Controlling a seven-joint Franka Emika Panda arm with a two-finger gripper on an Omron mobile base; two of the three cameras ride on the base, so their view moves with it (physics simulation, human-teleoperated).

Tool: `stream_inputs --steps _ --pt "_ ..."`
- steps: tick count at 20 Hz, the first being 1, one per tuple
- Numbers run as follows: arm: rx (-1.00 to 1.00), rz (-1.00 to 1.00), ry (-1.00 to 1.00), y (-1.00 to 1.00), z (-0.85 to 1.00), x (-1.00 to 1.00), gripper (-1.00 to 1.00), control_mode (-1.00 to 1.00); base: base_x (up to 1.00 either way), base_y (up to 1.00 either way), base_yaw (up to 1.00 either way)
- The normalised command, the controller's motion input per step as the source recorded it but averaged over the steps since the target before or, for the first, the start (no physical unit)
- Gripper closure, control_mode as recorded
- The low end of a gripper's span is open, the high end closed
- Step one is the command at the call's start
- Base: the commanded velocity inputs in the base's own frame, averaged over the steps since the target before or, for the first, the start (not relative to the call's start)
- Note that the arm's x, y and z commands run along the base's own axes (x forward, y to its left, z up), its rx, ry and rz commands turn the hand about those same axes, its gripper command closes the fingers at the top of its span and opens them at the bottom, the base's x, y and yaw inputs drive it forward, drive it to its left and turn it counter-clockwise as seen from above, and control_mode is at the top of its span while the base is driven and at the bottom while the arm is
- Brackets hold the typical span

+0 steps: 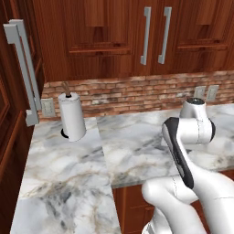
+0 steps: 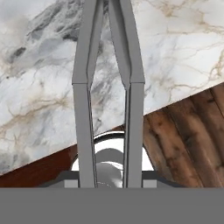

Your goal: Pick up the tongs from the counter and place them near the plate next to the oven.

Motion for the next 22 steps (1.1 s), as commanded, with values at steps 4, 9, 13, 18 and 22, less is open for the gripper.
stream_inputs --steps 4,9,13,18,22 --pt "0.0 0.0 0.0 0.0 0.0 0.0 1.0 1.0 -0.29 -0.46 -0.23" --pt "0.0 0.0 0.0 0.0 0.0 0.0 1.0 1.0 -0.08 -0.45 -0.43" --pt "0.0 0.0 0.0 0.0 0.0 0.0 1.0 1.0 0.0 -0.42 -0.53" --pt "0.0 0.0 0.0 0.0 0.0 0.0 1.0 1.0 0.0 -0.43 -0.55" --pt "0.0 0.0 0.0 0.0 0.0 0.0 1.0 1.0 0.1 -0.42 -0.51"
